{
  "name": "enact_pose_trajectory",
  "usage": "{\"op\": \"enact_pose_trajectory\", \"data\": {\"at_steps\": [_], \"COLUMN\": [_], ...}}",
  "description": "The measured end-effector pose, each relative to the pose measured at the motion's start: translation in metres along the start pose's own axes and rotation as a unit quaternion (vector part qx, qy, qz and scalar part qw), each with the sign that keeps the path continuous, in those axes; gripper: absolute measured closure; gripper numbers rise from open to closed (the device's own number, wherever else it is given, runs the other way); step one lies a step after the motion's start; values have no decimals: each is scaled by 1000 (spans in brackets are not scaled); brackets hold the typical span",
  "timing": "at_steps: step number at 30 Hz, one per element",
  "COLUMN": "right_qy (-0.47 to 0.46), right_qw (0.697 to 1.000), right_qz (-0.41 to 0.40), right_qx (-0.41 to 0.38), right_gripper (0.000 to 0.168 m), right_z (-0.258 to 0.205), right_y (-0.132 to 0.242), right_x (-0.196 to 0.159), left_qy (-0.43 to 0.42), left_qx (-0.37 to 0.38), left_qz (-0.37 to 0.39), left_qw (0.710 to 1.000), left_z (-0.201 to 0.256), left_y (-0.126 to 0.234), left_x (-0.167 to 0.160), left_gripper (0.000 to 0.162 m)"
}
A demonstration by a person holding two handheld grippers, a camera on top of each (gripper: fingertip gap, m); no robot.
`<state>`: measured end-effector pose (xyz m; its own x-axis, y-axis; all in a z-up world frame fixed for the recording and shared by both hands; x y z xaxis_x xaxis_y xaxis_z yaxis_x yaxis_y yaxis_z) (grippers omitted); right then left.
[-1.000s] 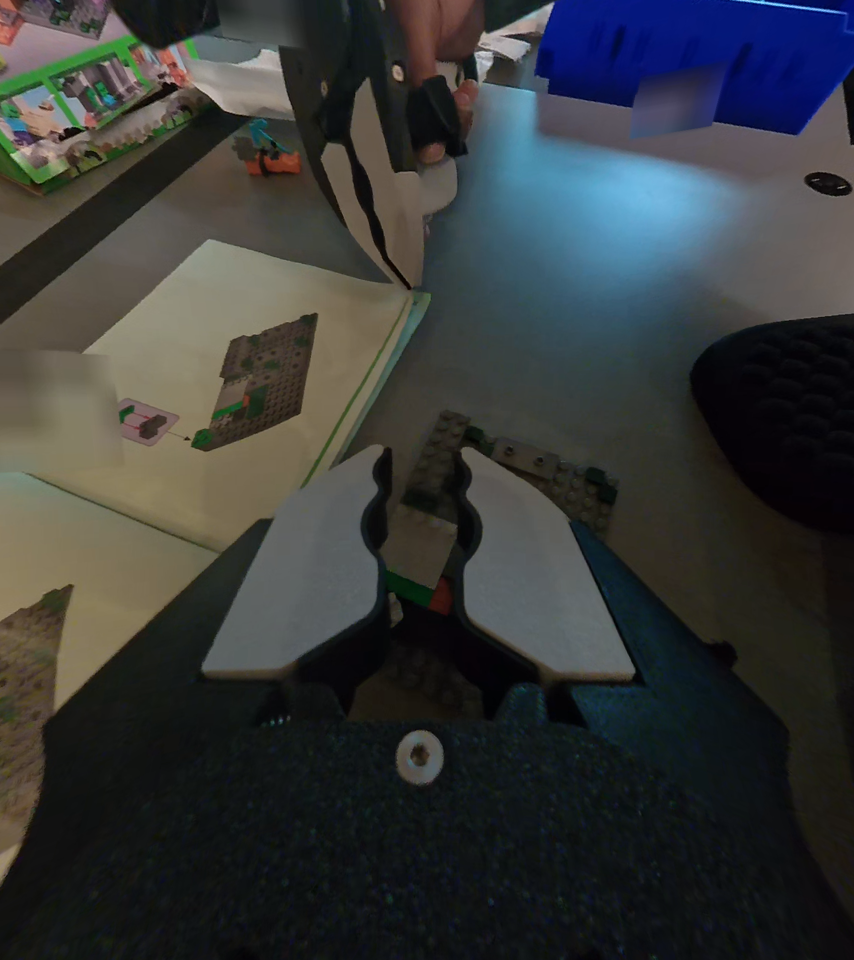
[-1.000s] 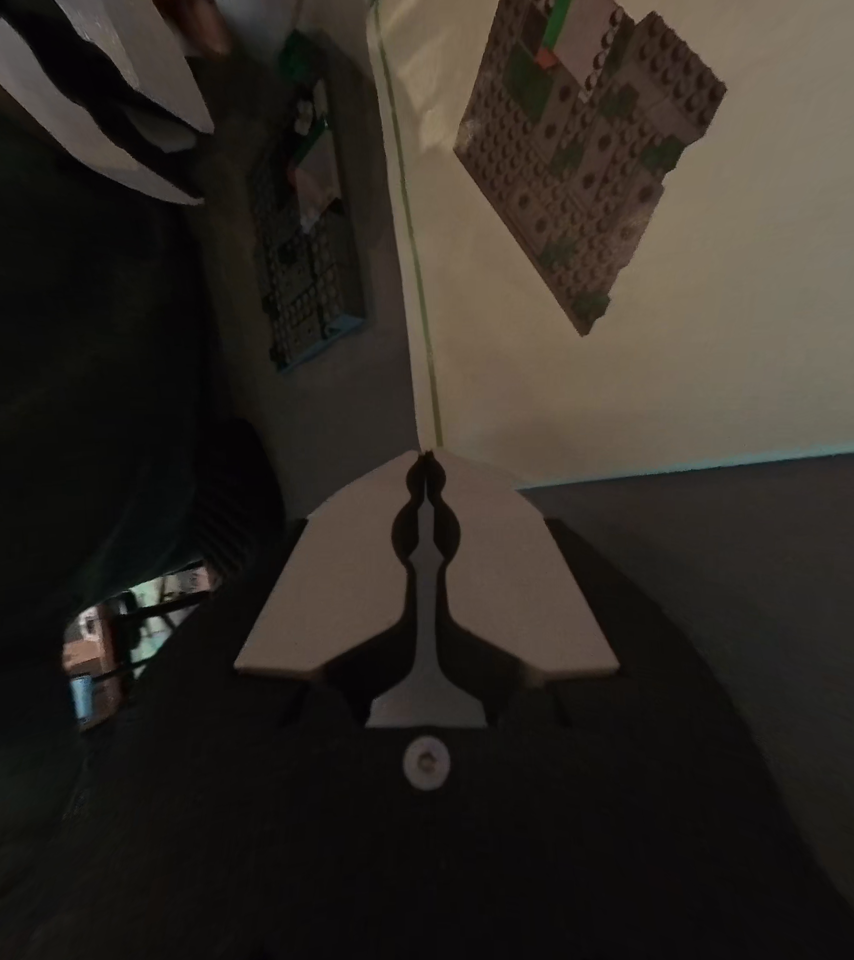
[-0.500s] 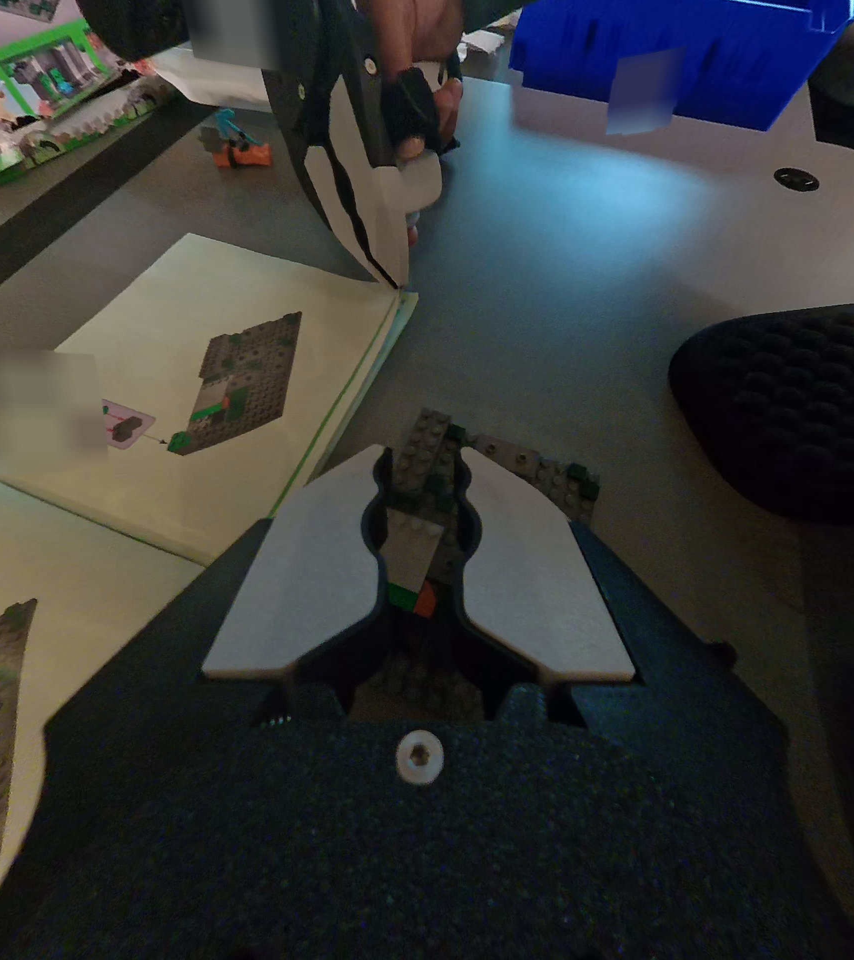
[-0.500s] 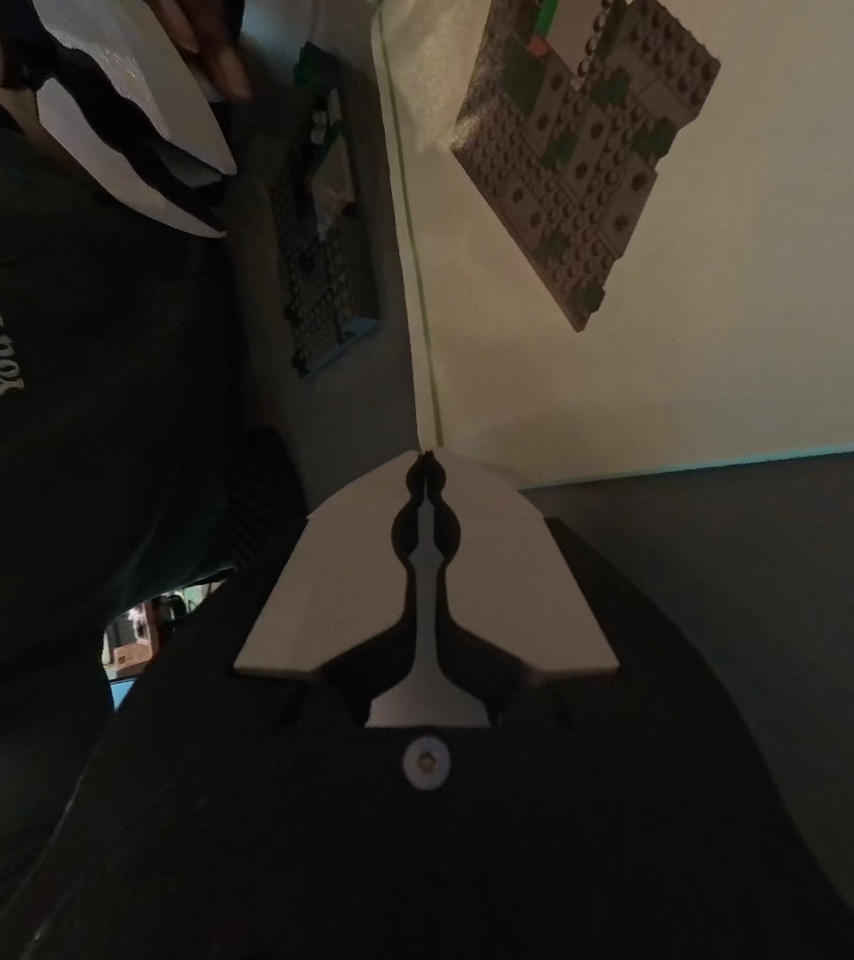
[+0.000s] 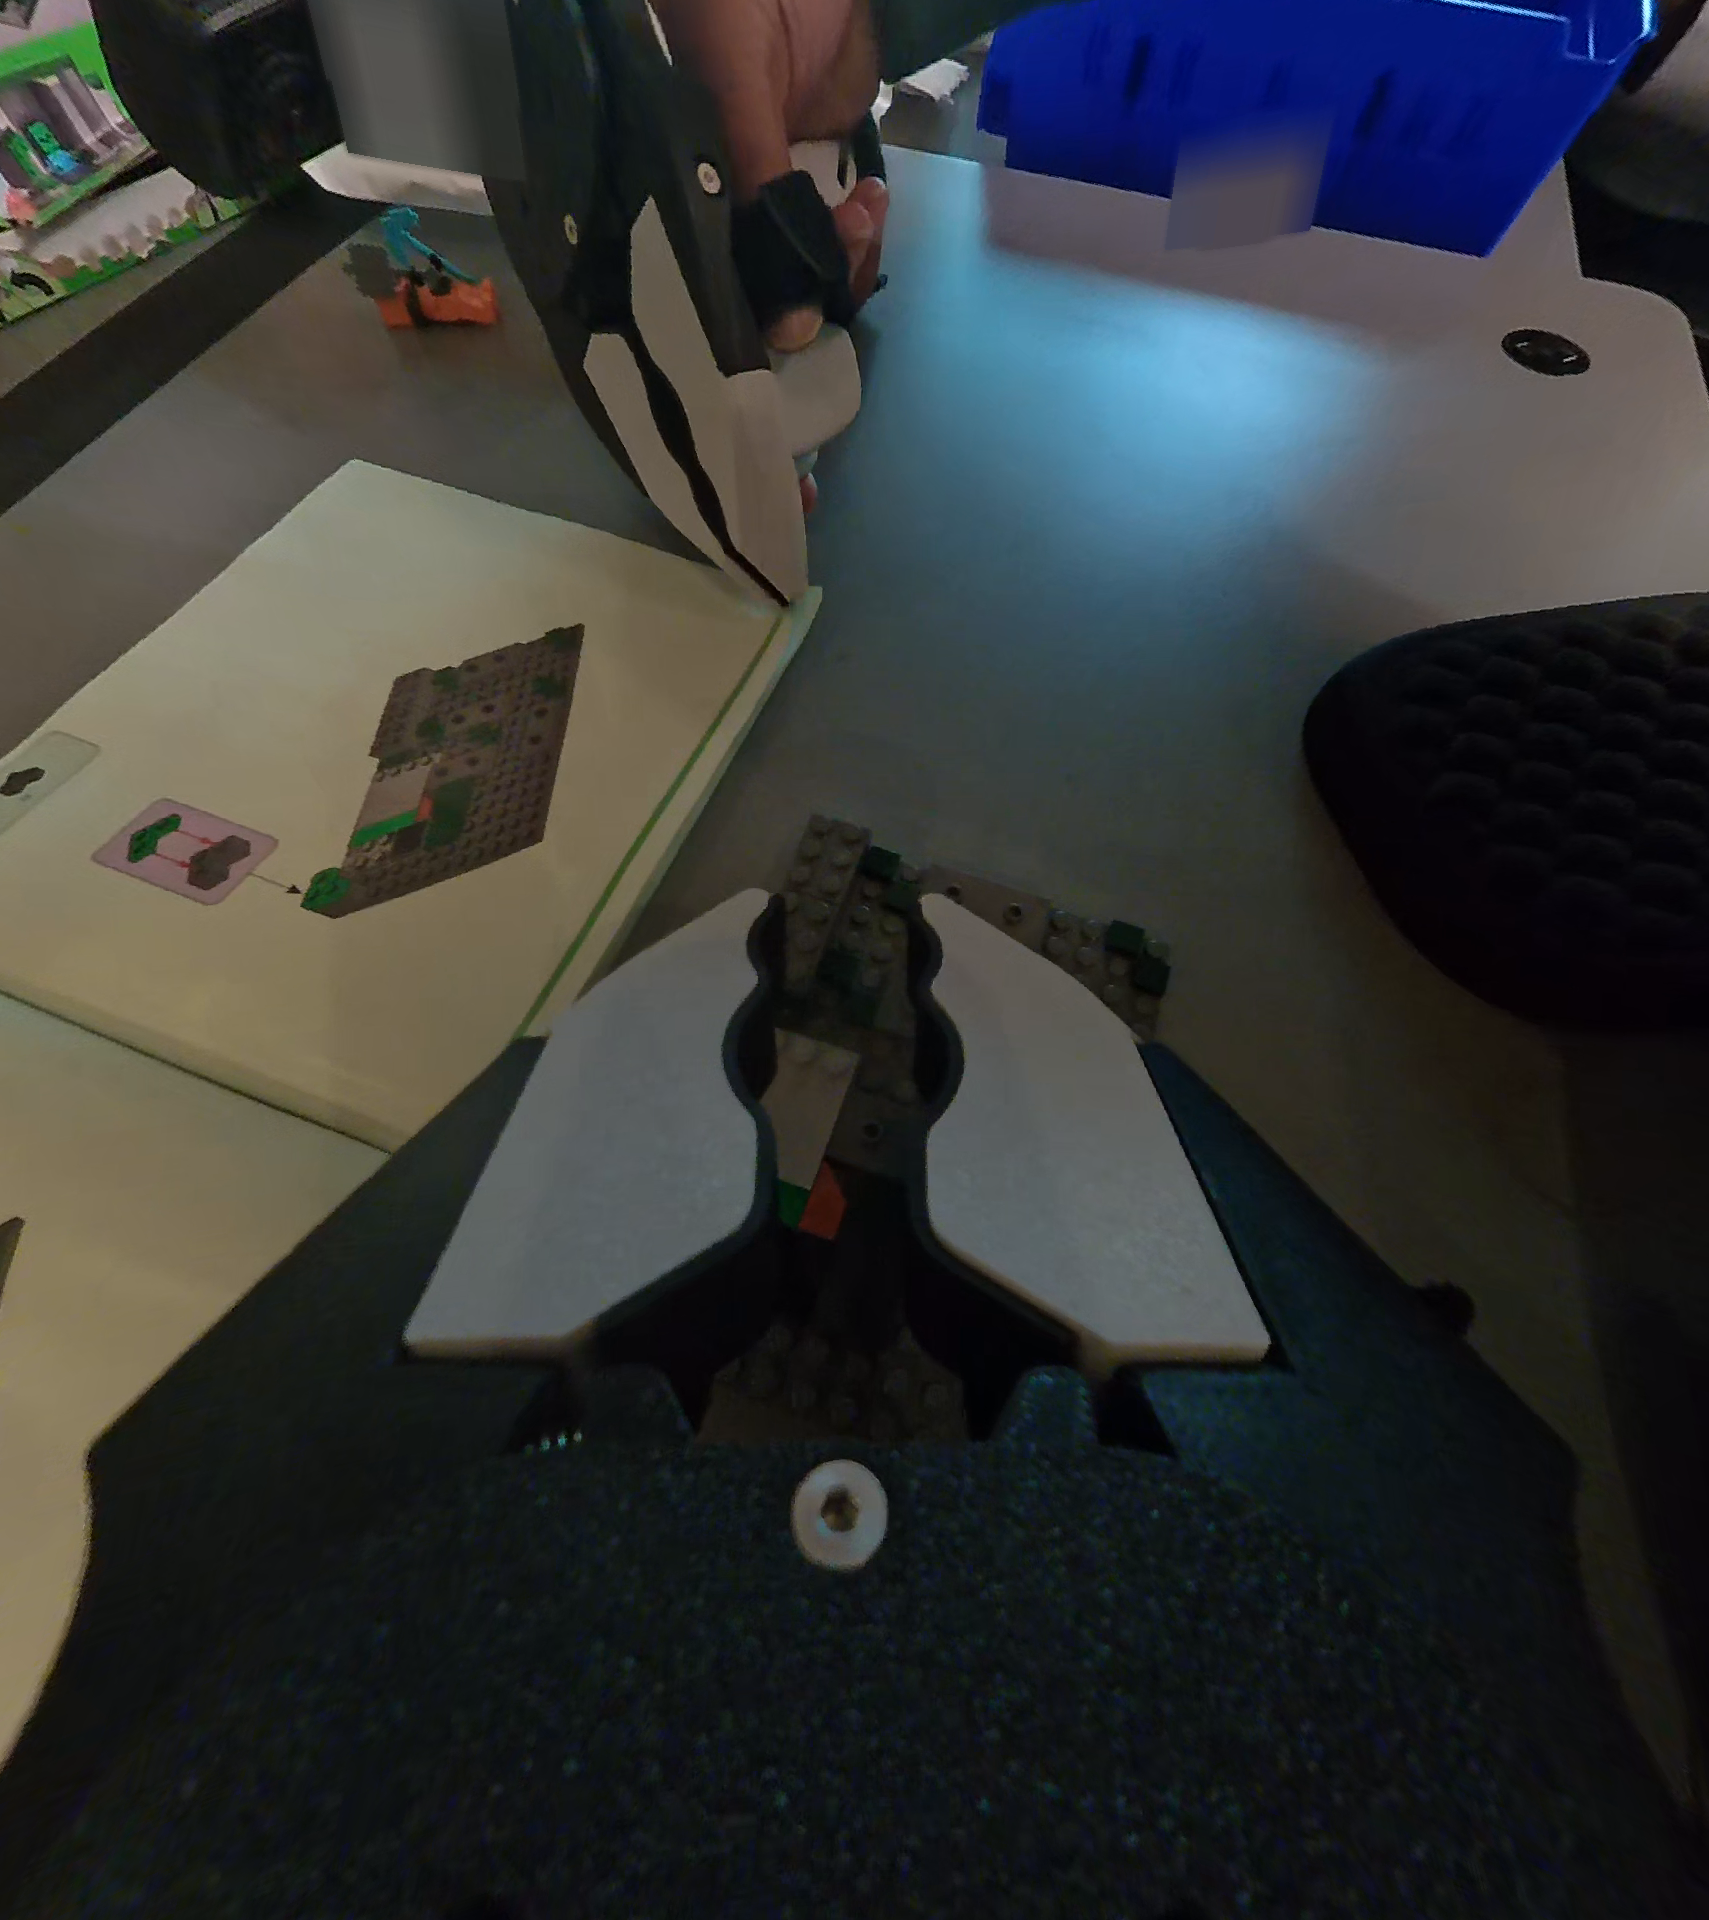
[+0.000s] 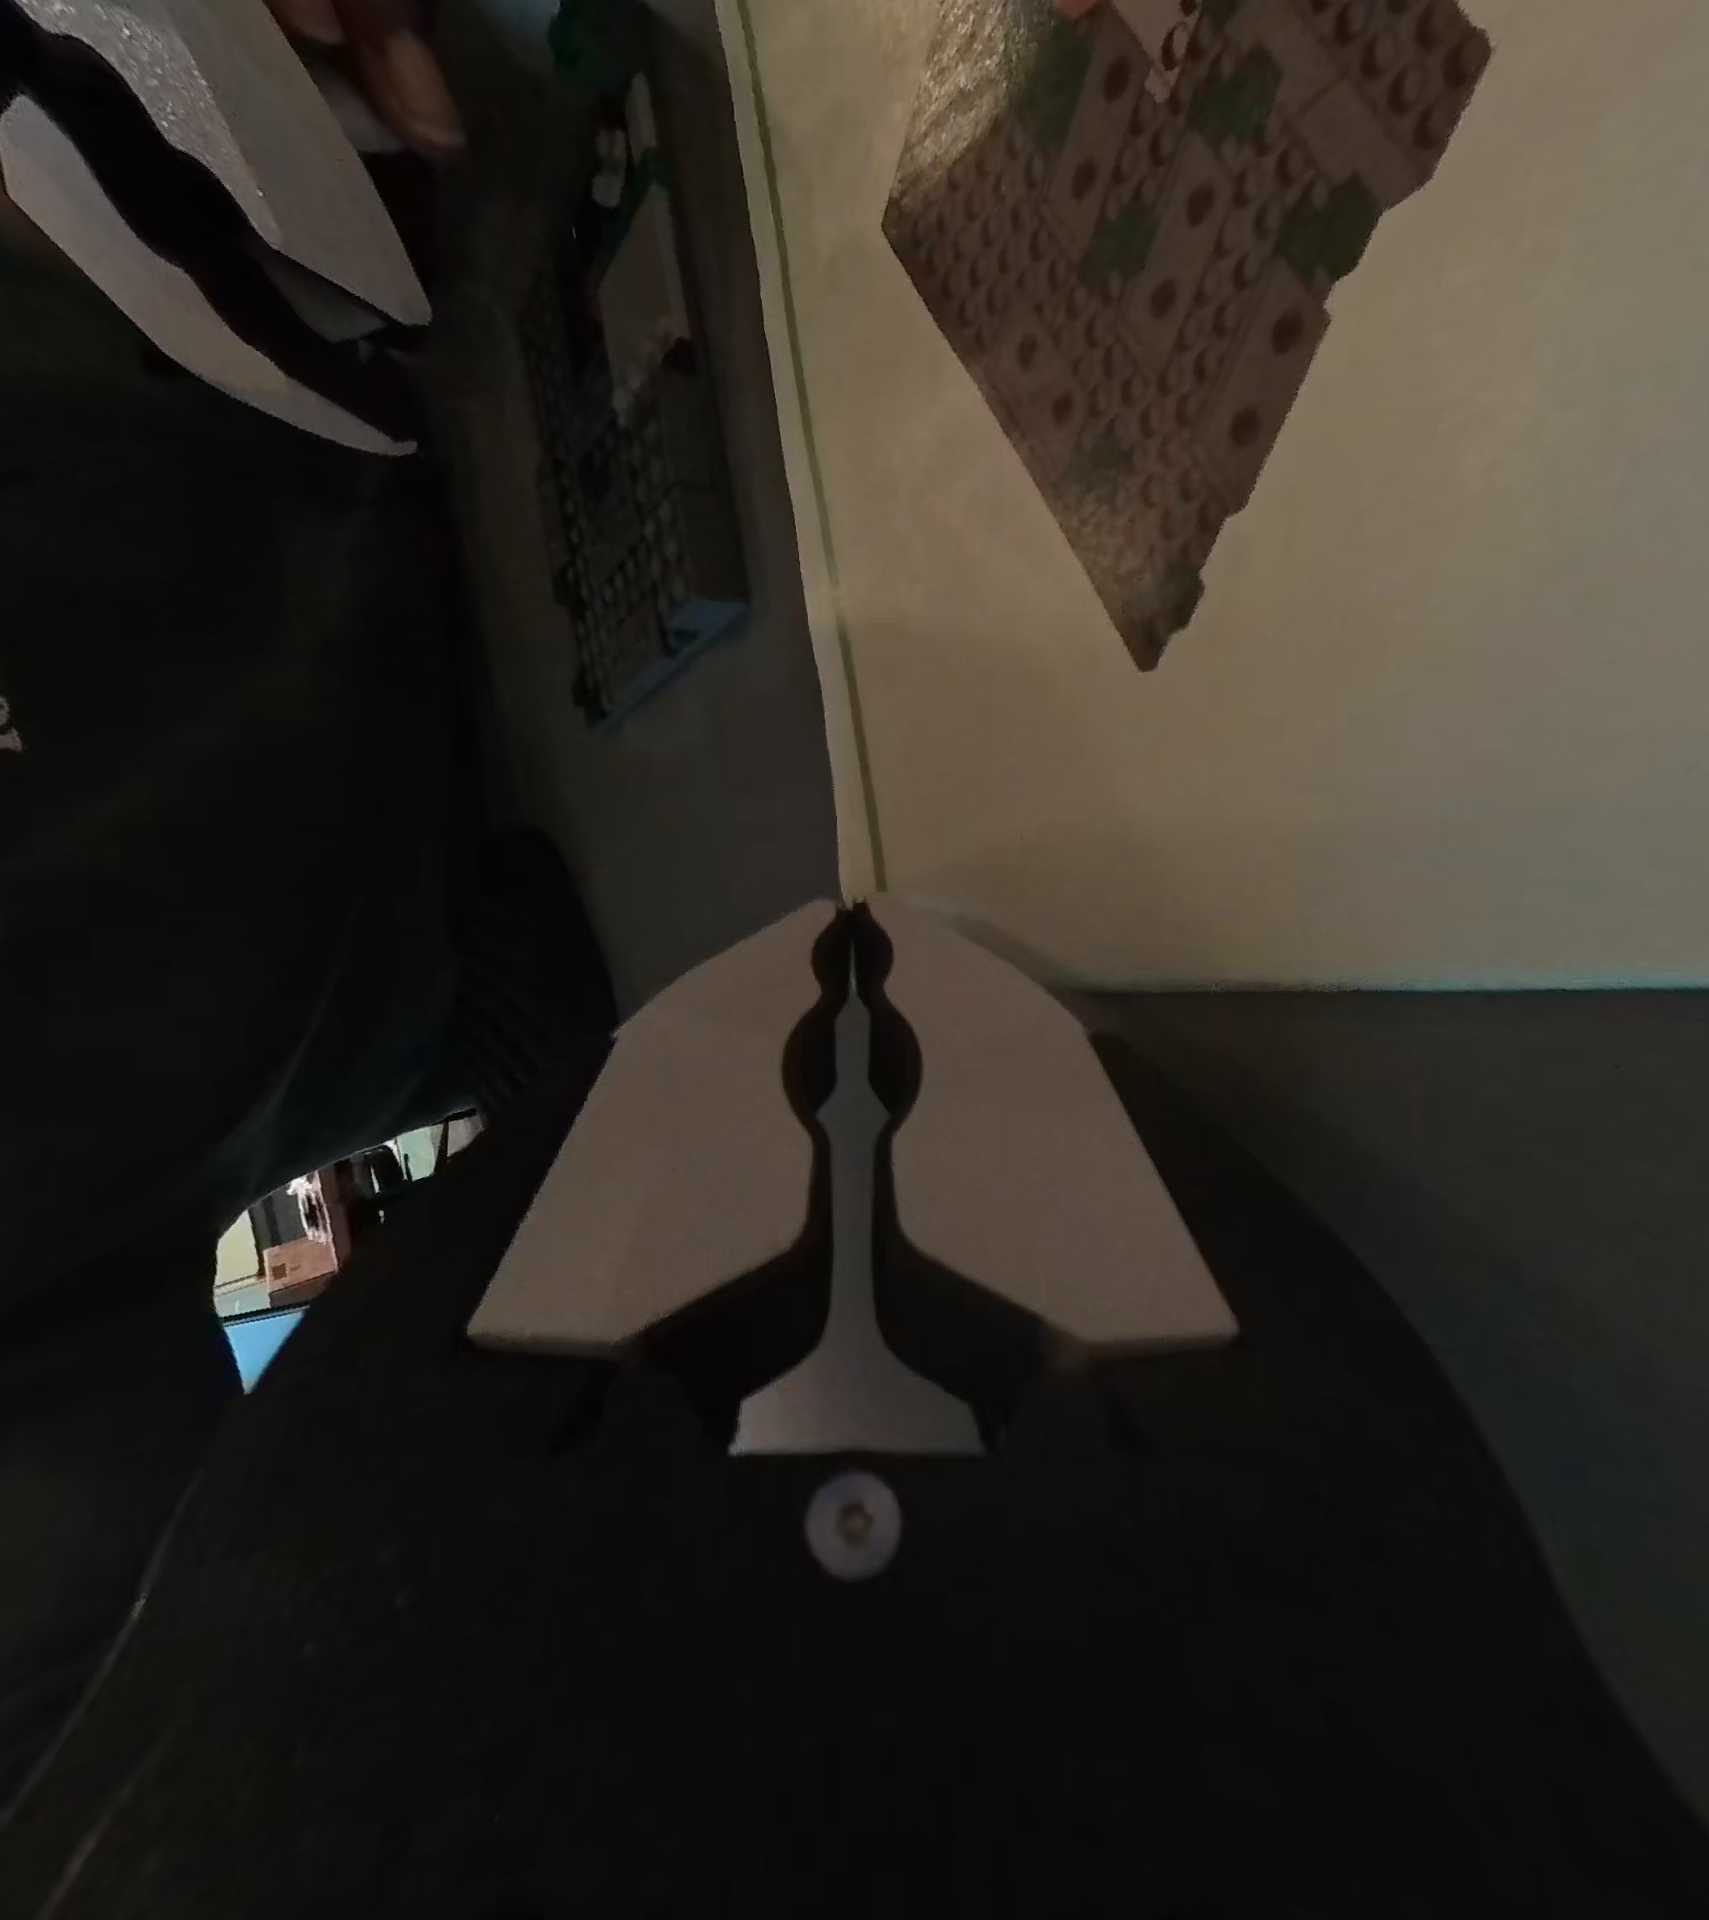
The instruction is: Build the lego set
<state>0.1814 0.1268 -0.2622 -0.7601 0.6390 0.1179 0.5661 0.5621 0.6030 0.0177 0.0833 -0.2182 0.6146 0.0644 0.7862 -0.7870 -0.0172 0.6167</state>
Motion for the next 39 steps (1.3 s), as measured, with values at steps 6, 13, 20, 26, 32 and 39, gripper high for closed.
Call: {"op": "enact_pose_trajectory", "data": {"at_steps": [6, 13, 20, 26, 32, 39], "right_qy": [1, -3, -3, -2, -5, -3], "right_qw": [1000, 1000, 1000, 1000, 1000, 1000], "right_qz": [-7, -7, -7, -7, -6, -3], "right_qx": [2, 8, 10, 10, 11, 12], "right_gripper": [168, 168, 168, 168, 168, 168], "right_z": [0, 1, 1, 1, 1, 0], "right_y": [-3, -3, -4, -4, -5, -6], "right_x": [0, 1, 1, 1, 1, 0], "left_qy": [0, -1, -2, -3, -4, -5], "left_qx": [-3, -6, -8, -10, -12, -13], "left_qz": [-1, -2, -3, -2, -3, -3], "left_qw": [1000, 1000, 1000, 1000, 1000, 1000], "left_z": [1, 2, 3, 4, 6, 7], "left_y": [0, -1, -1, -1, -1, -1], "left_x": [-1, -2, -2, -2, -2, -3], "left_gripper": [140, 140, 140, 140, 140, 140]}}
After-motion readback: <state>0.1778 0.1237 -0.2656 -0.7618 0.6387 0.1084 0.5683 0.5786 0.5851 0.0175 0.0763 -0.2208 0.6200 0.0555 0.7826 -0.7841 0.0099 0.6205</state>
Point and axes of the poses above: each gripper's, where its closed fingertips meet, y back along the fingers, x out of its top, z = x × y across the jaws, the point moved 3 cm from there along y, back along the fingers, and after that the axes turned 8 degrees about -z, right-handed, at the moved point
